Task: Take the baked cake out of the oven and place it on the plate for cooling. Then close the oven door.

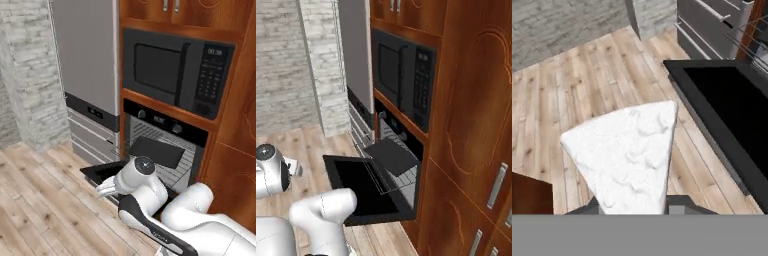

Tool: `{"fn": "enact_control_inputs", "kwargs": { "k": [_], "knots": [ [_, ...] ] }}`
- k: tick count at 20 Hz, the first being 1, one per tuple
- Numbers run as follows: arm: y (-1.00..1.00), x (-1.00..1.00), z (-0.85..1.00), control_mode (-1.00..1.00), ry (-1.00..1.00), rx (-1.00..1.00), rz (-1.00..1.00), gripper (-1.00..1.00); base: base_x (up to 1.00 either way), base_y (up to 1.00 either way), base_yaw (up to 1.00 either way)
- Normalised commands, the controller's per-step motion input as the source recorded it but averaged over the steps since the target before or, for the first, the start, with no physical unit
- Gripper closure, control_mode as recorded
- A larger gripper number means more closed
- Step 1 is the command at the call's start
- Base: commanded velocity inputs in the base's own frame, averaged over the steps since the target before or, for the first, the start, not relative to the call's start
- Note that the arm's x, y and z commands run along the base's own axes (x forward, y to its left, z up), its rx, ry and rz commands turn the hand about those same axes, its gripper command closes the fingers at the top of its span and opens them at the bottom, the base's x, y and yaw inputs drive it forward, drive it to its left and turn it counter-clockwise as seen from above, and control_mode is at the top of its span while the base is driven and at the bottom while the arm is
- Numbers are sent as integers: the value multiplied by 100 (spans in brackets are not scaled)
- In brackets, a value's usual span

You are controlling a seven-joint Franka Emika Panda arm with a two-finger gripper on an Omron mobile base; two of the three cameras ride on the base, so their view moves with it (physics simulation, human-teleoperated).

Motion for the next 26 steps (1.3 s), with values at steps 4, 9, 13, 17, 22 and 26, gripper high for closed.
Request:
{"fn": "enact_control_inputs", "kwargs": {
  "k": [4, 9, 13, 17, 22, 26],
  "knots": [
    [0, 0, 0, 100, 0, 0, 0, 100, -3, 12, 89],
    [0, 0, 0, 100, 0, 0, 0, 100, 0, 13, 79],
    [0, 0, 0, 100, 0, 0, 0, 100, 1, 19, 71],
    [0, 0, 0, 100, 0, 0, 0, 100, 1, 23, 63],
    [0, 0, 0, 100, 0, 0, 0, 100, 11, 13, 62],
    [0, 0, 0, 100, 0, 0, 0, 100, 14, 10, 58]
  ]
}}
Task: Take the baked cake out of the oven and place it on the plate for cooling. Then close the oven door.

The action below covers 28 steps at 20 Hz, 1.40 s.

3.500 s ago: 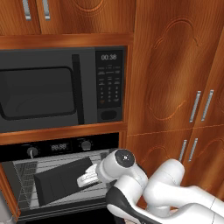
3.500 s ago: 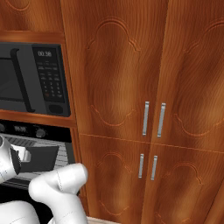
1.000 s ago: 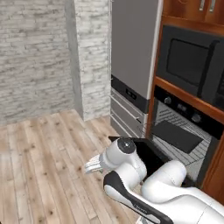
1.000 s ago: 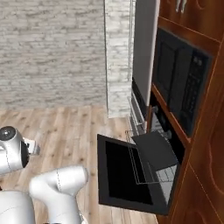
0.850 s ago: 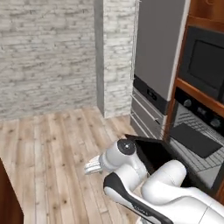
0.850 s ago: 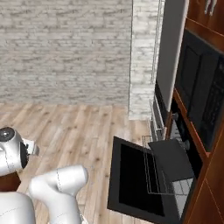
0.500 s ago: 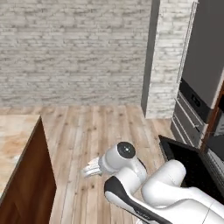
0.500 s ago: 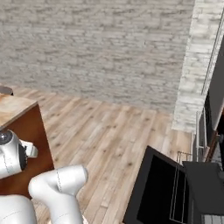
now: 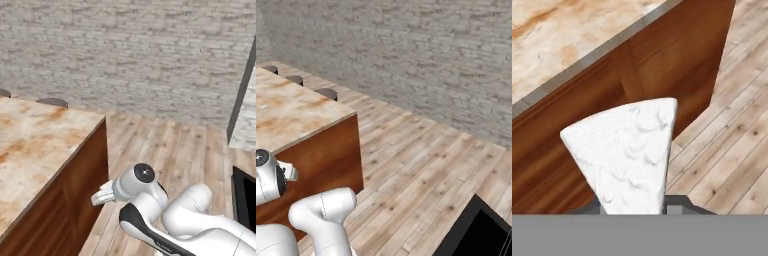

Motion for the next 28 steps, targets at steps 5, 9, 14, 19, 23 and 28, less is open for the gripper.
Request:
{"fn": "enact_control_inputs", "kwargs": {
  "k": [5, 9, 14, 19, 23, 28],
  "knots": [
    [0, 0, 0, 100, 0, 0, 0, 100, 22, 13, 52],
    [0, 0, 0, 100, 0, 0, 0, 100, 43, 11, 37],
    [0, 0, 0, 100, 0, 0, 0, 100, 53, 14, 20],
    [0, 0, 0, 100, 0, 0, 0, 100, 53, 15, 13],
    [0, 0, 0, 100, 0, 0, 0, 100, 43, 16, 13],
    [0, 0, 0, 100, 0, 0, 0, 100, 43, 6, 31]
  ]
}}
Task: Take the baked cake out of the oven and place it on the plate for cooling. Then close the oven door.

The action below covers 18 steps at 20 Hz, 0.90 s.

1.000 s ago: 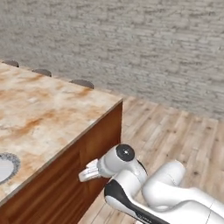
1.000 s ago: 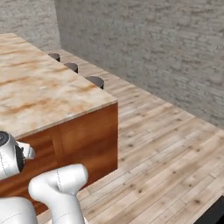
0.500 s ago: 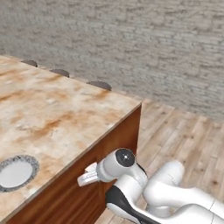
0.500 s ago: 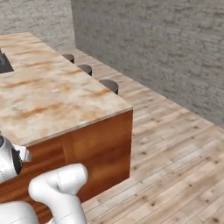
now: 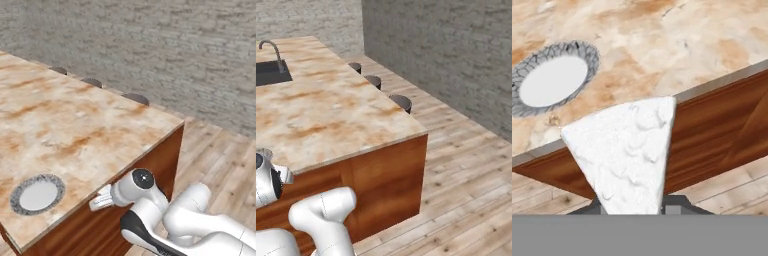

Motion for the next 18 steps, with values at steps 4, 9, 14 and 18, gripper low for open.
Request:
{"fn": "enact_control_inputs", "kwargs": {
  "k": [4, 9, 14, 18],
  "knots": [
    [0, 0, 0, 100, 0, 0, 0, 100, 48, 0, 35],
    [0, 0, 0, 100, 0, 0, 0, 100, 56, 0, 36],
    [0, 0, 0, 100, 0, 0, 0, 100, 39, 0, 33],
    [0, 0, 0, 100, 0, 0, 0, 100, 20, 0, 18]
  ]
}}
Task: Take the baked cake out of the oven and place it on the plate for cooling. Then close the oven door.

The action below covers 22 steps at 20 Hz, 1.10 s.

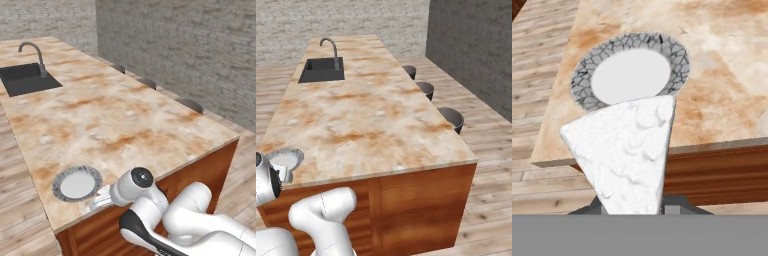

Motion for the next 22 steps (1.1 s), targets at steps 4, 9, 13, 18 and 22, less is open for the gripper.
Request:
{"fn": "enact_control_inputs", "kwargs": {
  "k": [4, 9, 13, 18, 22],
  "knots": [
    [0, 0, 0, 100, 0, 0, 0, 100, 15, 0, 5],
    [0, 0, 0, 100, 0, 0, 0, 100, 0, 0, 0],
    [0, 0, 0, 100, 0, 0, 0, 100, 0, 0, 0],
    [0, 0, 0, 100, 0, 0, 0, 100, 0, 0, 0],
    [0, 0, 0, 100, 0, 0, 0, 100, 0, 0, 0]
  ]
}}
